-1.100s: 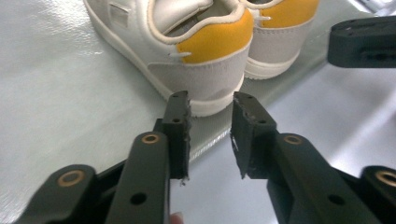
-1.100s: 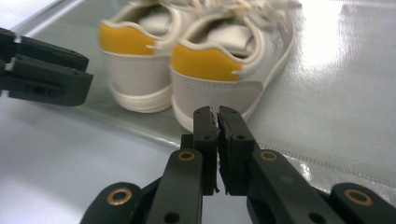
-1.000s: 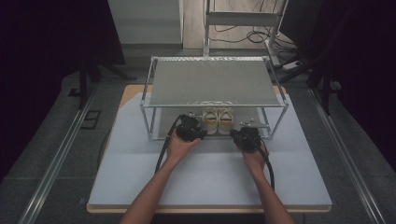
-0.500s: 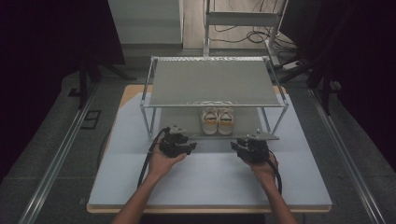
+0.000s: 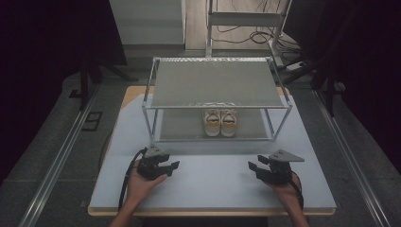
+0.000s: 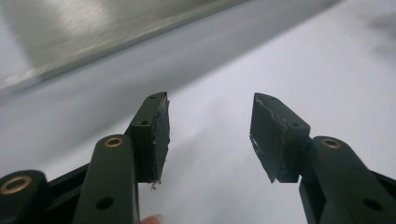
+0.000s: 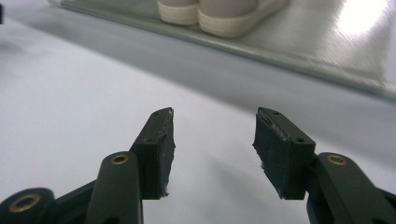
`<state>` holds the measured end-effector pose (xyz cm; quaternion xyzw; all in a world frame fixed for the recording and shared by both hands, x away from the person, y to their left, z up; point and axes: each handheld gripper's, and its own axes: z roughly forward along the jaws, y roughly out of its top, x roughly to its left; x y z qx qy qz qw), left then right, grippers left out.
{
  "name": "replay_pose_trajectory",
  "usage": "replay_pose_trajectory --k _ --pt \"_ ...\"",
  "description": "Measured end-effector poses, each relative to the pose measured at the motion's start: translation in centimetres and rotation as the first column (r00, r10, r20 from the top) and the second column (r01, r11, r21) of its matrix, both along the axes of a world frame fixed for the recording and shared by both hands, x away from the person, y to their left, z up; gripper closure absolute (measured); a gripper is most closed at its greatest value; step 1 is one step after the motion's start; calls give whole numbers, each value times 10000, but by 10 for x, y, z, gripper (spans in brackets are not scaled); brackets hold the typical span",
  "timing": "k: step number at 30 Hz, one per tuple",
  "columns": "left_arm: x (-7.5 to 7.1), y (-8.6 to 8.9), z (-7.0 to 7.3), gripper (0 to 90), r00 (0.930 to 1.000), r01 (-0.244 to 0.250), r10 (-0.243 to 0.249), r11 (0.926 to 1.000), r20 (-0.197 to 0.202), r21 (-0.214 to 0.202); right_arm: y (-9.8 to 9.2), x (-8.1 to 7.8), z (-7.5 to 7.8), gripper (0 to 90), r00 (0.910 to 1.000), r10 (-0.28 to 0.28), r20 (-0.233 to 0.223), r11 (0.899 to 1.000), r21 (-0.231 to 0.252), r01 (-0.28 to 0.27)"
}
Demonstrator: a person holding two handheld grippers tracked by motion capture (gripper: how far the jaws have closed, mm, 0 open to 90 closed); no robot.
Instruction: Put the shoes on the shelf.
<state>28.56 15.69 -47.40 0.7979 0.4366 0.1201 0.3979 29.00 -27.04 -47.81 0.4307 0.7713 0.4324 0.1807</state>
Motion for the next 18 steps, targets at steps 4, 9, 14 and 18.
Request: replay_pose_trajectory --k 4,9,14,18 --pt "-8 15 -6 458 9995 -302 302 9995 -49 118 -14 -4 -5 464 9997 -220 -99 9997 68 220" --pt "-7 26 -10 424 9970 -769 764 9964 138 369 -21 -3 -5 458 9990 -438 -75 9990 110 439" --pt "-4 29 -15 367 9928 -1132 1100 9909 471 725 -20 -3 -5 441 9990 -451 -11 9990 36 451" --pt "0 30 -23 311 9890 -1407 1344 9838 620 1111 -23 0 -7 419 9985 -549 -47 9985 -70 549"
